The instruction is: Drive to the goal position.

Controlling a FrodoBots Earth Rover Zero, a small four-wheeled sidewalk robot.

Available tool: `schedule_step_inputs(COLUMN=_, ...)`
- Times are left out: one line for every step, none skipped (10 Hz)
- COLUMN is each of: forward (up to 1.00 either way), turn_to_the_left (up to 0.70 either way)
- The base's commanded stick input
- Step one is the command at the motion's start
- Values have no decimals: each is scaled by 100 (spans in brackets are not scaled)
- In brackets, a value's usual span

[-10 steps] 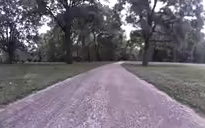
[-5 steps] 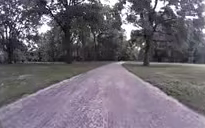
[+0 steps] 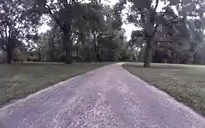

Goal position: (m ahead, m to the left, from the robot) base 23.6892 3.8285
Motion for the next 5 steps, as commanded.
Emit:
schedule_step_inputs(forward=70, turn_to_the_left=0)
schedule_step_inputs(forward=70, turn_to_the_left=0)
schedule_step_inputs(forward=70, turn_to_the_left=0)
schedule_step_inputs(forward=70, turn_to_the_left=0)
schedule_step_inputs(forward=70, turn_to_the_left=0)
